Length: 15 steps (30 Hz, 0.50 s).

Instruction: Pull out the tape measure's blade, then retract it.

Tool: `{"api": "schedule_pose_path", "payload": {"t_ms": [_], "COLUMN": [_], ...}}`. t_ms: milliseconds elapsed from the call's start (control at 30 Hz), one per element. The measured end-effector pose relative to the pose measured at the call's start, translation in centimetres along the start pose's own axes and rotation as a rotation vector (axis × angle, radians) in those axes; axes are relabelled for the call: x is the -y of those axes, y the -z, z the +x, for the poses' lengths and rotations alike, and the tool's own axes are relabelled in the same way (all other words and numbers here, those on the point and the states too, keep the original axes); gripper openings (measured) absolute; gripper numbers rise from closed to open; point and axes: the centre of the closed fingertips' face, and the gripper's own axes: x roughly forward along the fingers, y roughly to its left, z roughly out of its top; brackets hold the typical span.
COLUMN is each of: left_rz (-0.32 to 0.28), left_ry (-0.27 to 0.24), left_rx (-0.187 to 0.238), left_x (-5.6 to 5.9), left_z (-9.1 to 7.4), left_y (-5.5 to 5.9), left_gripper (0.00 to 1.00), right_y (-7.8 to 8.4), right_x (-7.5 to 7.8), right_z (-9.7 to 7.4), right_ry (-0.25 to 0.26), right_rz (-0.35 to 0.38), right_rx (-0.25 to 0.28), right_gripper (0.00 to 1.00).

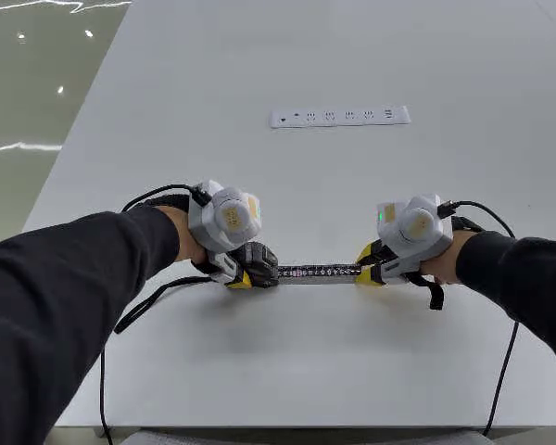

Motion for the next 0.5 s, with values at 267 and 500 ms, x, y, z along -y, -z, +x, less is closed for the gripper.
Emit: {"api": "schedule_pose_path", "payload": {"t_ms": [267,500], "left_rz": [0.000,0.002], "left_ry": [0.004,-0.004], "left_rx": [0.010,0.014], "left_x": [0.0,0.0], "left_z": [0.0,0.0], "left_y": [0.0,-0.1], "left_gripper": [0.34,0.34], "right_y": [0.6,1.5], "right_x": [-0.1,0.0], "right_z": [-0.7,-1.2], "right_ry": [0.002,0.008], "right_rz": [0.001,0.002], "right_rx": [-0.012,-0.022], "right_gripper": [0.10,0.10]}}
